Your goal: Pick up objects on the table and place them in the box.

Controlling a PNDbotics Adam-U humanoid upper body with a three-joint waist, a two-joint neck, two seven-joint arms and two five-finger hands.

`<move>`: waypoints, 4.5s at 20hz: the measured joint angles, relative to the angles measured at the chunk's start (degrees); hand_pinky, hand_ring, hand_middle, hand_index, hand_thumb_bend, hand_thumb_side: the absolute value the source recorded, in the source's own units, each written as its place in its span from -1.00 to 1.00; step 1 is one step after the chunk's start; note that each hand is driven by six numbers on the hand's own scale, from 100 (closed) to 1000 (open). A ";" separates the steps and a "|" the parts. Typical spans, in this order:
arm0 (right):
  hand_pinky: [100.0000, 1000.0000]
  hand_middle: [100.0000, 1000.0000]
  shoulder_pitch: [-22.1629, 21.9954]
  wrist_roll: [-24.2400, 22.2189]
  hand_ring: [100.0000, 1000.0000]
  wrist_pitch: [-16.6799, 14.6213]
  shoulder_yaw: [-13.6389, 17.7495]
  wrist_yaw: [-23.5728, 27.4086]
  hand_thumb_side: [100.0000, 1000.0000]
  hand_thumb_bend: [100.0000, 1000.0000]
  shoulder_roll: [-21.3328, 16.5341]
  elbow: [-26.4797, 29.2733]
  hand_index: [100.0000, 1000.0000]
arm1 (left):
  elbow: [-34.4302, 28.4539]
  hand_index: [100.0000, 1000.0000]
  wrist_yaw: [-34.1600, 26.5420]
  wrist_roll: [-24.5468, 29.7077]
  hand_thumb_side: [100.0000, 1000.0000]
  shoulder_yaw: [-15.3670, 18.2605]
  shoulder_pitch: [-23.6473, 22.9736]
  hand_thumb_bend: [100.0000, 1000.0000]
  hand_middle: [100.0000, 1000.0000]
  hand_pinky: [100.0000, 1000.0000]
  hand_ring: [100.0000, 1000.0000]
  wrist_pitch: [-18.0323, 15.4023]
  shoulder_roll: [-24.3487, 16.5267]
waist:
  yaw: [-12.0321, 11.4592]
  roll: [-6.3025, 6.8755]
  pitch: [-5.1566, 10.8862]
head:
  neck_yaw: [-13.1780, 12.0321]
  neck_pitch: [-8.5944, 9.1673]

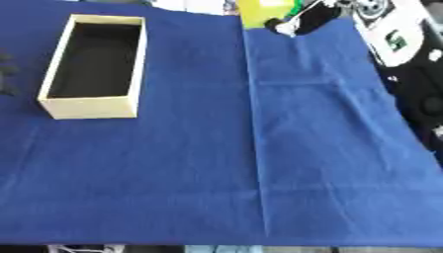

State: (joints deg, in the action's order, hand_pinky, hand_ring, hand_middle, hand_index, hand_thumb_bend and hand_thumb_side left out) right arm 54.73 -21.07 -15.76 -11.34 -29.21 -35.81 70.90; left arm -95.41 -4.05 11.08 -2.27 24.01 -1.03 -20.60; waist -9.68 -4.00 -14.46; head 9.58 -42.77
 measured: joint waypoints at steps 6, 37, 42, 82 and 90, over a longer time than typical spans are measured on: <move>0.62 -0.26 5.01 -1.05 0.48 -1.96 -0.75 -5.98 -1.00 -0.68 5.59 -4.52 0.18 | -0.02 0.72 -0.21 1.37 -0.39 -0.81 0.85 -0.92 0.46 0.18 0.50 -0.56 0.48 | -2.09 -0.37 0.01 | 1.20 0.01; 0.71 0.44 9.80 4.76 0.67 -13.35 -5.94 -31.91 -1.00 -0.81 19.71 -8.64 0.63 | -0.03 0.62 -2.40 5.66 -0.37 -2.42 2.21 -0.94 0.21 0.07 0.30 -2.29 2.04 | -6.78 -0.76 0.30 | 5.19 0.62; 0.83 0.88 9.80 7.58 0.82 -16.05 -6.40 -35.22 -0.82 -0.26 20.00 -7.66 0.89 | -0.03 0.62 -2.47 5.72 -0.37 -2.41 2.21 -0.94 0.19 0.07 0.27 -2.30 2.04 | -6.92 -0.98 0.41 | 5.20 0.65; 0.43 0.49 -9.68 17.08 0.53 7.37 4.54 20.90 -0.84 -1.00 1.49 8.87 0.79 | 0.12 0.66 -1.97 -2.13 -0.37 0.15 0.77 -1.00 0.50 0.09 0.54 -0.43 1.44 | 1.39 0.36 -0.41 | 0.28 1.56; 0.44 0.49 -21.63 23.98 0.60 9.49 9.34 28.38 -0.88 -1.00 -0.78 17.28 0.76 | 0.33 0.67 -1.72 -4.43 -0.42 0.46 0.71 -1.00 0.50 0.09 0.54 0.87 1.44 | 3.00 1.16 -0.80 | -0.51 1.74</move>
State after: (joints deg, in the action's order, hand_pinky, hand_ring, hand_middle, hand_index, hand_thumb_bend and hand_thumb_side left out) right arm 33.10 2.90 -6.26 -2.00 -0.83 -36.59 88.19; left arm -95.08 -5.77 6.65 -1.82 24.72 -0.16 -19.17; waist -6.69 -2.85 -15.26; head 9.07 -41.03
